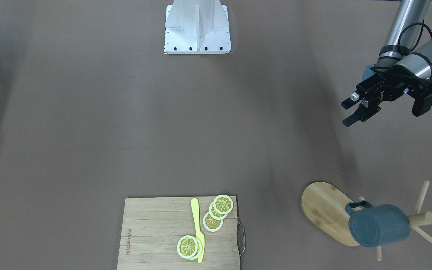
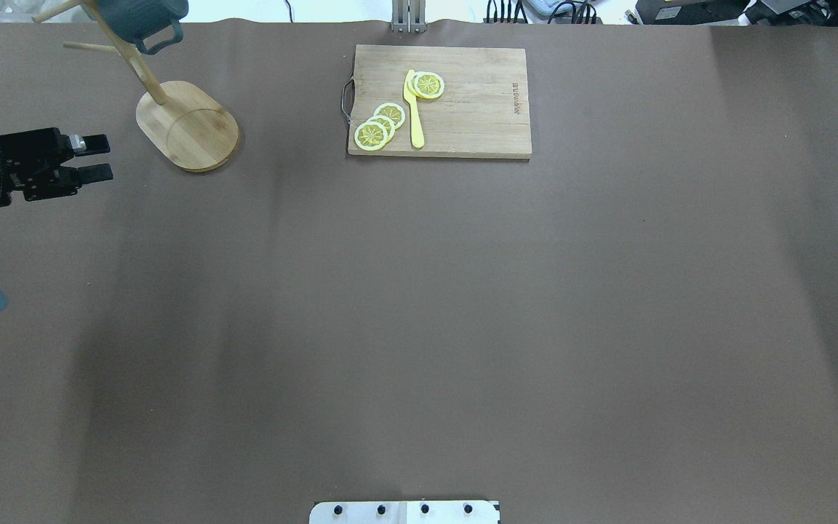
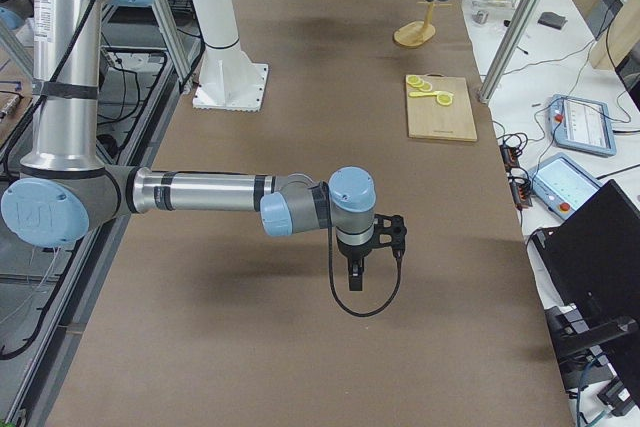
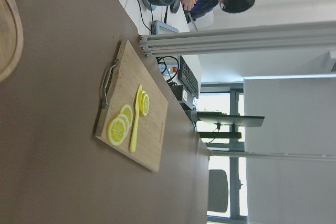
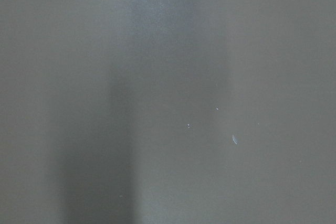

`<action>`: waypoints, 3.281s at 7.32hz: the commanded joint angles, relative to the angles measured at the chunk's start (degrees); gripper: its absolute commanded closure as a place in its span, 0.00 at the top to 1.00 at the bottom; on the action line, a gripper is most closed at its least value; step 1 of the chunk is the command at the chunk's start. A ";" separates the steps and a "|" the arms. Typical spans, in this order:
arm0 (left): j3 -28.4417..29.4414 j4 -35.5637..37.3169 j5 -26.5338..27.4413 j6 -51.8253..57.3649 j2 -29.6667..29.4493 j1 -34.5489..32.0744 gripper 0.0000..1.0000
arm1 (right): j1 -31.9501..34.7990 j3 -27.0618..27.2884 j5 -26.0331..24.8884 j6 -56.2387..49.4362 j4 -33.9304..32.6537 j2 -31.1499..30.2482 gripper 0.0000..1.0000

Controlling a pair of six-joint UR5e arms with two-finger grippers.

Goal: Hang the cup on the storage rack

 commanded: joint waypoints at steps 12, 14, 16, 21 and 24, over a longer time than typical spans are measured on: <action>-4.50 72.08 -12.00 102.35 3.11 -22.39 1.00 | 0.00 -0.06 0.09 0.00 0.00 -0.52 1.00; -14.74 106.10 -15.52 102.19 2.41 -28.01 1.00 | 0.00 -0.06 0.27 -0.79 0.09 -0.79 1.00; -17.98 120.92 -15.95 102.45 5.12 -32.30 1.00 | 0.00 -0.23 0.27 -0.71 1.83 -1.57 1.00; -18.32 117.00 -15.61 101.93 12.96 -34.97 1.00 | 0.09 -0.59 0.18 -0.62 2.55 -3.85 1.00; -20.86 117.00 -15.78 102.45 13.65 -34.89 1.00 | 0.09 -0.24 0.97 -0.62 2.20 -4.48 1.00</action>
